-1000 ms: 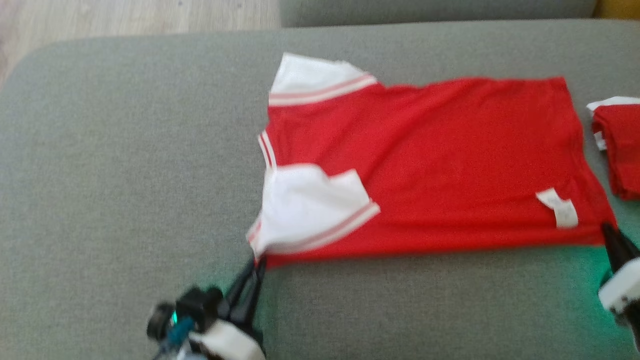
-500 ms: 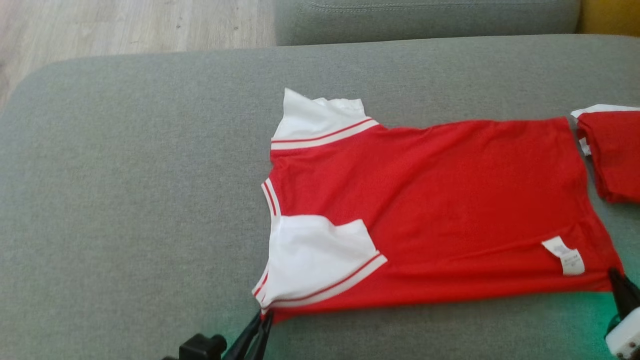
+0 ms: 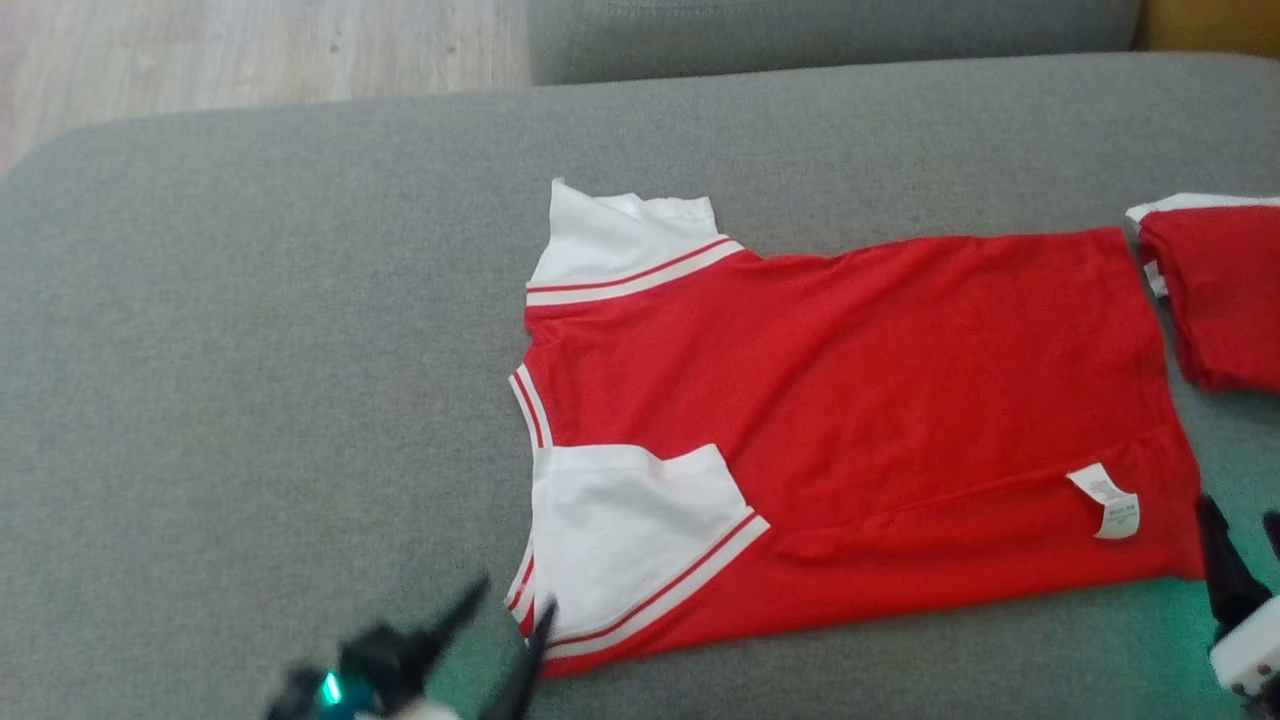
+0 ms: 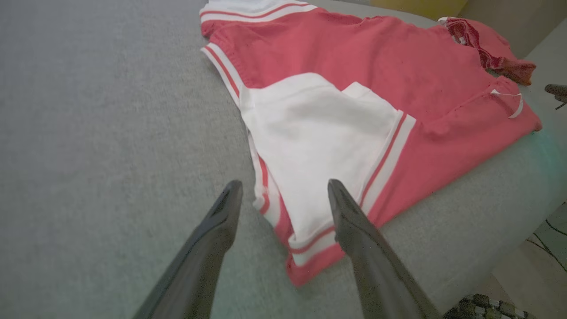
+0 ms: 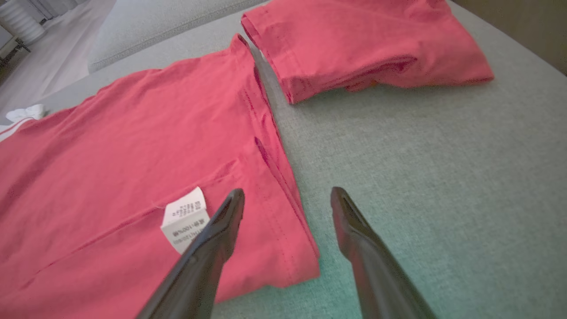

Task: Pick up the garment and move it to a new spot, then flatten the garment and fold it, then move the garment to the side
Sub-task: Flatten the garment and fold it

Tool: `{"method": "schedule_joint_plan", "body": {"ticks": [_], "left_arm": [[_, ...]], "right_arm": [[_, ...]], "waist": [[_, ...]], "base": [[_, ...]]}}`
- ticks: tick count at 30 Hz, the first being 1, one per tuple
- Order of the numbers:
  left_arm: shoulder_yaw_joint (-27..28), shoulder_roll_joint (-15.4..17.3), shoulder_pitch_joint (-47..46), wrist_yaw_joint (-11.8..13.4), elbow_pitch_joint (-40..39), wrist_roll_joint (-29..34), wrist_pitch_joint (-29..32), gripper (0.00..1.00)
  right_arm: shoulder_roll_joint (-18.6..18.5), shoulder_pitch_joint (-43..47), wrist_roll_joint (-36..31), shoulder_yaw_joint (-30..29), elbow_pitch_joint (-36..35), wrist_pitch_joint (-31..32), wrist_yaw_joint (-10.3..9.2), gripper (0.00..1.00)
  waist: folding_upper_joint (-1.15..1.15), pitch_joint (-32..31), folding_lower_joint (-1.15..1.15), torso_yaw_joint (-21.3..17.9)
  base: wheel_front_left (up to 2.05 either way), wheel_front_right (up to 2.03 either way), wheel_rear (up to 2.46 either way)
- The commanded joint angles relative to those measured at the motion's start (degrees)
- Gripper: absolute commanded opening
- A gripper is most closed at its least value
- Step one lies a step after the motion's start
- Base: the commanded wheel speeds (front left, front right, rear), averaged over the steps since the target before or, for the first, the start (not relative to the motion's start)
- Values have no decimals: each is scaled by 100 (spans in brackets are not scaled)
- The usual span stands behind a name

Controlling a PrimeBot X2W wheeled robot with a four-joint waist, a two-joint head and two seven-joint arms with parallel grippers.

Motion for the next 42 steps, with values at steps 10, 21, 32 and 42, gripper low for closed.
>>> {"method": "schedule_joint_plan", "body": {"ticks": [10, 21, 32, 42], "left_arm": [[552, 955, -3433, -646, -665, 233, 1575, 100], [-276, 961, -6648, -816, 1567, -534, 3220, 100], [-1164, 1410, -7301, -818, 2539, -1017, 3929, 100], [-1702, 1584, -7332, -818, 2564, -1591, 3974, 53]], "right_arm": [[-46, -340, -104, 269, -985, -21, -5, 100], [8, -936, -29, 741, -1167, -100, -5, 100], [38, -1066, 52, 872, -934, -349, -5, 100], [49, -1209, 54, 895, -794, -469, -5, 100]], "waist": [[0, 721, 0, -275], [0, 1735, 0, -964], [0, 2067, 0, -1285], [0, 2123, 0, -1254]], "base": [[0, 0, 0], [0, 0, 0], [0, 0, 0], [0, 0, 0]]}}
